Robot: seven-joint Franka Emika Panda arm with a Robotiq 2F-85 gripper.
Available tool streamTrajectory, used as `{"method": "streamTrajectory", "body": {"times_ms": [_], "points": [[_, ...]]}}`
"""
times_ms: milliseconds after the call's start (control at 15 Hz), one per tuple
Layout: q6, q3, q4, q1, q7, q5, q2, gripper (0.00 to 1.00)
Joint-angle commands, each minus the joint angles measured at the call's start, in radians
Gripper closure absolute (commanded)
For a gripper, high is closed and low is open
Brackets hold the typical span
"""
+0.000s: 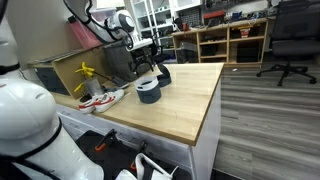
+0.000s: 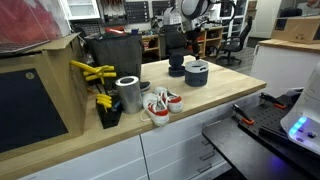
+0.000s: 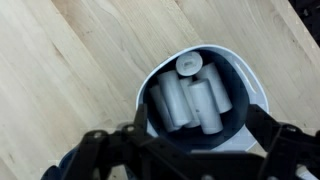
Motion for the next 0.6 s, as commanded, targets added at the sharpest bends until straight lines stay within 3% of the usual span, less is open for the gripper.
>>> {"method": "streamTrajectory", "body": {"times_ms": [0,533], "points": [[-0.003,0.001,0.002,0.0,0.0,0.0,0.0,0.0],[0.01,-0.007,-0.011,-0.017,-0.008,0.022,0.017,0.0]]}}
